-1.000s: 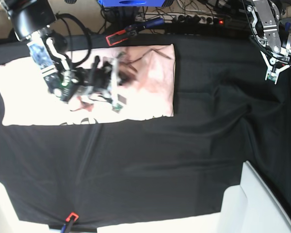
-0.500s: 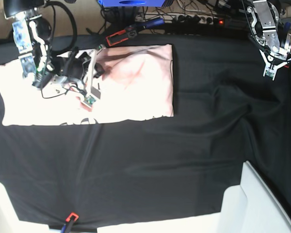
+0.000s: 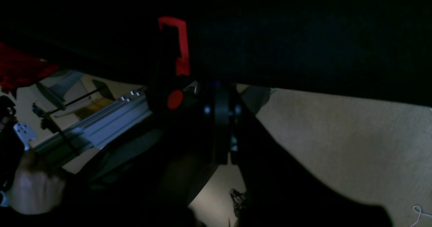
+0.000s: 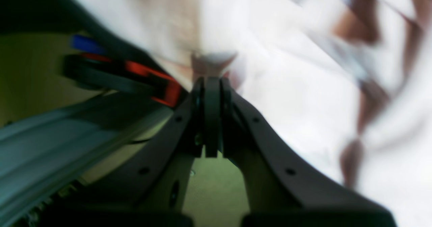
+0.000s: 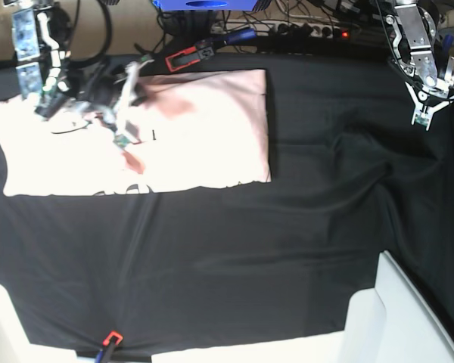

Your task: Fold the T-shirt properly

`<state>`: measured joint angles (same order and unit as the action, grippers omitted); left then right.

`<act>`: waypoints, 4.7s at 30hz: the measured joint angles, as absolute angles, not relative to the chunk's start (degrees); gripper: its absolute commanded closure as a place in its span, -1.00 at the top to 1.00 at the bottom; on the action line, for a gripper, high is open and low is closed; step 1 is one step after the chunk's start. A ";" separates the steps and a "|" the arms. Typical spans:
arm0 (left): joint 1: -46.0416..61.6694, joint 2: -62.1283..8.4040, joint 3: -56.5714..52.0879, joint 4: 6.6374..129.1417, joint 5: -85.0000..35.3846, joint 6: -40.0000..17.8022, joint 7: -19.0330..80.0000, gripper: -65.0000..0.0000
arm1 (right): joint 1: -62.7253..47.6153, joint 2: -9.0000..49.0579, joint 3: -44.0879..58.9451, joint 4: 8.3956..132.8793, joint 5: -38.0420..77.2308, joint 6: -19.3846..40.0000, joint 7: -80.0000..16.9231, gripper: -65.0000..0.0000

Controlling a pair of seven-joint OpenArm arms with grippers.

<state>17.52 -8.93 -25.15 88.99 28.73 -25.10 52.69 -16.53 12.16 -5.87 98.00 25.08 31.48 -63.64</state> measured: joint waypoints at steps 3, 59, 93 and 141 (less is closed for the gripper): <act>17.54 -9.08 -25.15 88.99 28.73 -25.10 52.69 -1.00 | -17.12 12.38 -4.12 98.00 25.12 31.48 -63.31 -0.99; 17.52 -9.23 -25.21 88.99 29.15 -25.10 52.66 -1.00 | -9.17 12.45 -9.56 106.52 25.10 16.36 -66.41 -0.20; 17.78 -9.06 -25.19 89.01 28.97 -25.10 52.69 -1.00 | 12.34 10.70 -22.37 69.54 25.28 23.57 -53.84 -0.21; 17.61 -9.02 -25.19 89.01 28.93 -25.10 52.66 -1.00 | 19.35 14.59 -22.55 63.83 25.30 23.57 -53.80 -0.98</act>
